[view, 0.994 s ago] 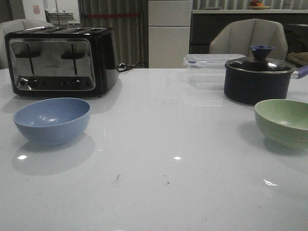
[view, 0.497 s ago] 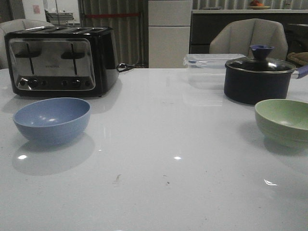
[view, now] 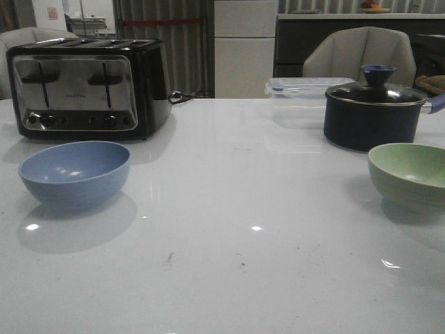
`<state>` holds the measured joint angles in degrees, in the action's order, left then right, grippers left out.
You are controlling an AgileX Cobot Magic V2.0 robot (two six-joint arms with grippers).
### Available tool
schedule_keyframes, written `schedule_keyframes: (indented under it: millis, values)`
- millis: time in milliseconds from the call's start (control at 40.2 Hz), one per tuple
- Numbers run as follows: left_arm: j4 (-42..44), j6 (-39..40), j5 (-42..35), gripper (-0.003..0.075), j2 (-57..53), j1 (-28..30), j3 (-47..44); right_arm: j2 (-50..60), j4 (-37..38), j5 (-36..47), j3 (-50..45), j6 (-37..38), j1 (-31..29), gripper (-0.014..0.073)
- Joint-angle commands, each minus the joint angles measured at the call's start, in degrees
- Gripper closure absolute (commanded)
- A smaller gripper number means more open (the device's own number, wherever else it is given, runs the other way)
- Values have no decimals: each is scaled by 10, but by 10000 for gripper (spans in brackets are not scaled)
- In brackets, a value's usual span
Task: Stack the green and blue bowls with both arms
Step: 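Grasp the pale green bowl rim with the right gripper and lift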
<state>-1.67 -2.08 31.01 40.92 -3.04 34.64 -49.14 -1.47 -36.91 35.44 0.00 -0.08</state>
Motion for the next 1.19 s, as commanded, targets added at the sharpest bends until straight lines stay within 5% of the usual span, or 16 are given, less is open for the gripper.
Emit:
schedule_keyframes:
  millis: [0,323,944,1168]
  values:
    - [-6,-2,-44,204,2,-4,16,-33,4,46,28,-5,-3,20]
    - [-6,-2,-43,241,2,-4,16,-246,-17,7,169,-6,-88,22]
    - [-6,-2,-43,241,2,-4,16,-545,-90,-82,381,-81,-104,26]
    - [-6,-2,-43,241,2,-4,16,-563,-90,-88,396,-81,-104,256]
